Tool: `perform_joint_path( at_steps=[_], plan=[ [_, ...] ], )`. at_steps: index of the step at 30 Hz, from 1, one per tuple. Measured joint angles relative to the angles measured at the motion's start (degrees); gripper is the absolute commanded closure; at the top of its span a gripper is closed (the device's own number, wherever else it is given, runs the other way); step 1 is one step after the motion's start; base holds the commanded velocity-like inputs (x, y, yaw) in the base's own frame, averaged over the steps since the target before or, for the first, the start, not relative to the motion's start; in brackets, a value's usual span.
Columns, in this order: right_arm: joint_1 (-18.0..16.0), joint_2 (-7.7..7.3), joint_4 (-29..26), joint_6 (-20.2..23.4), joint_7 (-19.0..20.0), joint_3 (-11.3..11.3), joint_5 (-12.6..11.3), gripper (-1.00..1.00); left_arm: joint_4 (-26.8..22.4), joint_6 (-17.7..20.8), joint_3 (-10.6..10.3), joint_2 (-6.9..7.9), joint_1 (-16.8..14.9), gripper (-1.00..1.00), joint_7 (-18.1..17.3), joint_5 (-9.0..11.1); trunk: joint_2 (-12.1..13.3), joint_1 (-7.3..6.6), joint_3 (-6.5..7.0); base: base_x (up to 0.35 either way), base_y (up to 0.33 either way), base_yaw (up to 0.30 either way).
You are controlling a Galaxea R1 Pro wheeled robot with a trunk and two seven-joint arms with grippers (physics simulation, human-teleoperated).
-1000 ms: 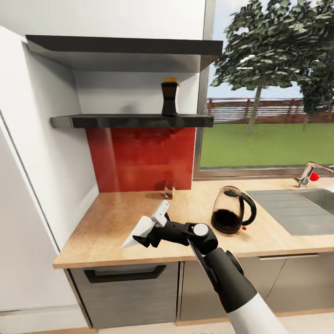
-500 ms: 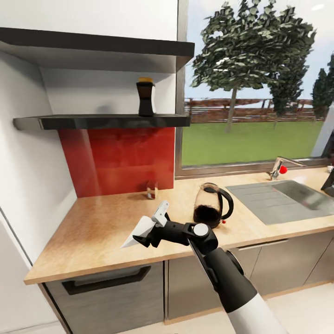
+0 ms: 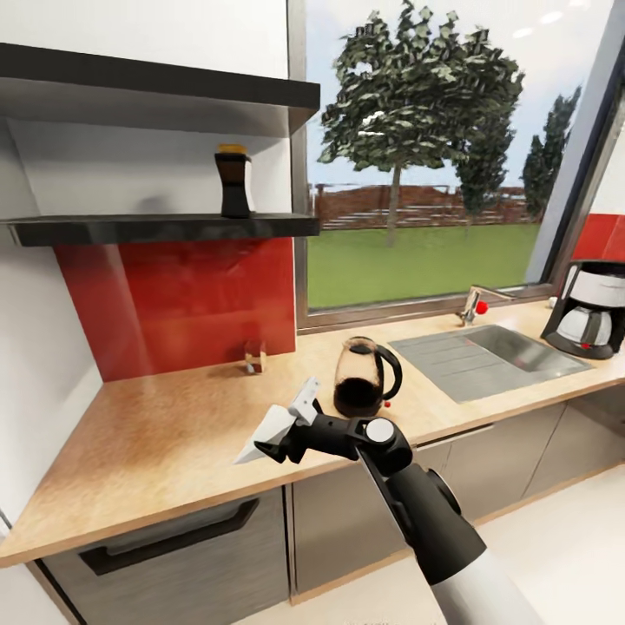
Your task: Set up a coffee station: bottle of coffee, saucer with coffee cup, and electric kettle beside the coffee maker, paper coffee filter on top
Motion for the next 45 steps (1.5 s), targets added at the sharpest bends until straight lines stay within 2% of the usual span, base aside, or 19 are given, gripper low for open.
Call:
perform_joint_path(
  at_steps=[23,26,29,31,36,45],
  plan=[
    [0.0,0.01,-0.2,0.2,0.0,-0.1,0.0,1.00,0.4,-0.1,0.0,0.08,0.1,-1.00,0.0,-0.1,0.0,0.00,0.00,0.000,0.000,-0.246],
    [0.0,0.00,-0.2,0.1,0.1,-0.7,-0.1,1.00,0.4,-0.1,0.0,0.08,0.1,-1.00,0.0,-0.1,0.0,0.00,0.00,0.000,0.000,-0.164],
    [0.0,-0.01,-0.2,0.1,1.0,-1.7,-0.1,1.00,0.4,-0.1,0.0,0.08,0.1,-1.00,0.0,-0.1,0.0,0.00,0.00,0.000,0.000,-0.189],
    [0.0,-0.01,-0.2,0.1,3.7,-2.2,-0.1,1.00,0.4,-0.1,0.0,0.08,0.1,-1.00,0.0,-0.1,0.0,0.00,0.03,0.000,0.000,-0.225],
    [0.0,-0.02,-0.2,0.1,6.9,-2.6,0.1,1.00,0.4,-0.1,0.0,0.08,0.1,-1.00,0.0,-0.1,0.0,0.00,0.05,0.000,0.000,-0.186],
    [0.0,-0.01,-0.1,0.2,7.1,-2.7,0.1,1.00,0.4,-0.1,0.0,0.08,0.1,-1.00,0.0,-0.1,0.0,0.00,0.06,0.000,0.000,-0.205]
  ],
)
